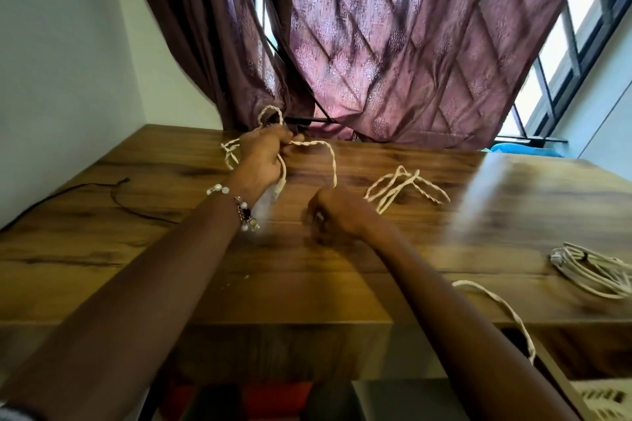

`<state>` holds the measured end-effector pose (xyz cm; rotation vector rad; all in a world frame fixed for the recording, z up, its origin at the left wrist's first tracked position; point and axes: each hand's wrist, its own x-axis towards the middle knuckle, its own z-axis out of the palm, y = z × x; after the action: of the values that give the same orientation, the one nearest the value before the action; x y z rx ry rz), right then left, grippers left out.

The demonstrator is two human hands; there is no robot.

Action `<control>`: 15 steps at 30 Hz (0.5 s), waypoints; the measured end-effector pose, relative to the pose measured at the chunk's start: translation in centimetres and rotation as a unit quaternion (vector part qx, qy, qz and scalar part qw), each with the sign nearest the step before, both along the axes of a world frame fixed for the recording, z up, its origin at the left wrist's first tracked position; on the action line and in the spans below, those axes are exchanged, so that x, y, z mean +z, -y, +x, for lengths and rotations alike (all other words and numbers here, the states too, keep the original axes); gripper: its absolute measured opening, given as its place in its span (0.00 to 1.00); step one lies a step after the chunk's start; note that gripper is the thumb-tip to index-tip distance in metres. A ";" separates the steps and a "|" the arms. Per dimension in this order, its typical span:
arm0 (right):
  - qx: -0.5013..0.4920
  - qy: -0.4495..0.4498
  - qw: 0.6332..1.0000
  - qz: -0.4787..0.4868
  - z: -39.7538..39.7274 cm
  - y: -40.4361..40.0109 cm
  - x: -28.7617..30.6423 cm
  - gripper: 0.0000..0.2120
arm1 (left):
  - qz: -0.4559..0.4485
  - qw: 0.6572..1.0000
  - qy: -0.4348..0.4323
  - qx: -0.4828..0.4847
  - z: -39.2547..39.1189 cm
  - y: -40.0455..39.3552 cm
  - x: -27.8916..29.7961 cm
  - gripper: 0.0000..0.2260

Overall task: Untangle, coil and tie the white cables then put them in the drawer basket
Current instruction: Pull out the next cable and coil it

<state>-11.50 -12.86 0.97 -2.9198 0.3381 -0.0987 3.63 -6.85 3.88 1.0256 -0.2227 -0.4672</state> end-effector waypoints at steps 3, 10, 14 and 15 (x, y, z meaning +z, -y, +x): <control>-0.015 0.121 0.992 -0.027 -0.2 2.9 2.6 0.13 | -0.005 1.000 -0.001 0.025 0.9 -1.5 0.8 0.13; -0.110 0.461 0.872 0.121 -1.0 10.4 8.5 0.13 | 0.100 0.990 0.068 0.076 2.5 -3.9 -0.1 0.17; -0.082 0.517 0.847 0.092 -1.0 11.8 10.6 0.16 | 0.128 0.988 0.069 0.051 2.6 -3.7 -0.1 0.16; -0.083 0.511 0.853 0.061 -0.9 12.0 10.8 0.16 | 0.133 0.988 0.066 0.041 2.5 -3.5 0.0 0.16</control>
<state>-12.38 -24.82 11.73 -2.2628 0.3641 -1.4930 6.13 -3.31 3.85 1.3245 -0.2394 -0.3597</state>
